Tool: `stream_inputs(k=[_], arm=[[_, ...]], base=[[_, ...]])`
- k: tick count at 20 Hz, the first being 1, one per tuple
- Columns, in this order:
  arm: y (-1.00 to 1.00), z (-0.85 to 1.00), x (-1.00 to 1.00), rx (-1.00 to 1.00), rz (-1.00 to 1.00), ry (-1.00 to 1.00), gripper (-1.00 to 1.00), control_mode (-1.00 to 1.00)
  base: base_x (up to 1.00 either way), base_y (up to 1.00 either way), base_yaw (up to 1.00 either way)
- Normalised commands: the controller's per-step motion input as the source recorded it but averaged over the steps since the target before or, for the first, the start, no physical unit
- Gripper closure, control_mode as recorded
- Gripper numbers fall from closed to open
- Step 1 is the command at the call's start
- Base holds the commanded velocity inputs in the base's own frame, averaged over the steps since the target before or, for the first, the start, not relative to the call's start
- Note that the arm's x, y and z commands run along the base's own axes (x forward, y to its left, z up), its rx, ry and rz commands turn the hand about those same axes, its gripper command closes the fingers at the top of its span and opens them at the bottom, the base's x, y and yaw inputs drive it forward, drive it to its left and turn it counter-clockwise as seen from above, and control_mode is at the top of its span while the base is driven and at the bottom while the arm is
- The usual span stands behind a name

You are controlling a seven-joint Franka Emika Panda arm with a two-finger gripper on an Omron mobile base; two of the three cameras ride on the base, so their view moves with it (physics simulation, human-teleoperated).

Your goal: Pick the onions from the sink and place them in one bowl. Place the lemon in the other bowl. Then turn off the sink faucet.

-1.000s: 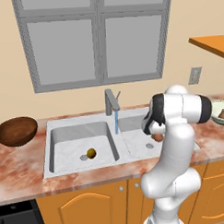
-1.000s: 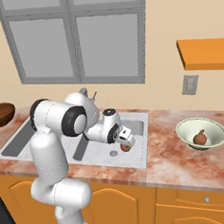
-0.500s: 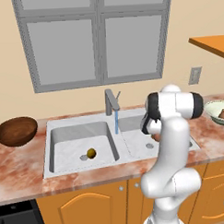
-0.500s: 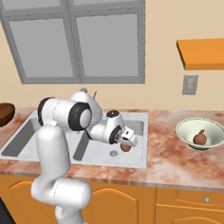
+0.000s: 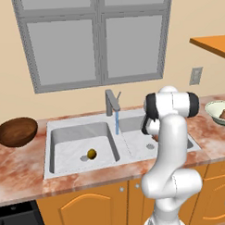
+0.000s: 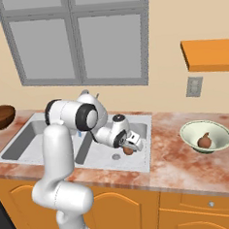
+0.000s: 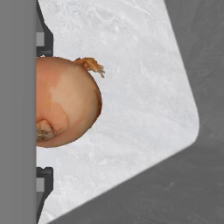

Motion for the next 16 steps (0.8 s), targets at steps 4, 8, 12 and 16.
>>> stream_inputs(k=[4,8,12,16], arm=[[-0.01,-0.22,0.0,0.0,0.0,0.0,-1.0,-1.0],[0.0,-0.3,0.01,0.0,0.0,0.0,-1.0,-1.0],[0.0,-0.36,0.02,0.0,0.0,0.0,1.0,-1.0],[0.0,-0.23,0.03,0.0,0.0,0.0,1.0,-1.0]], base=[[0.0,0.0,0.0],[0.0,0.0,0.0],[0.0,0.0,0.0],[0.0,0.0,0.0]])
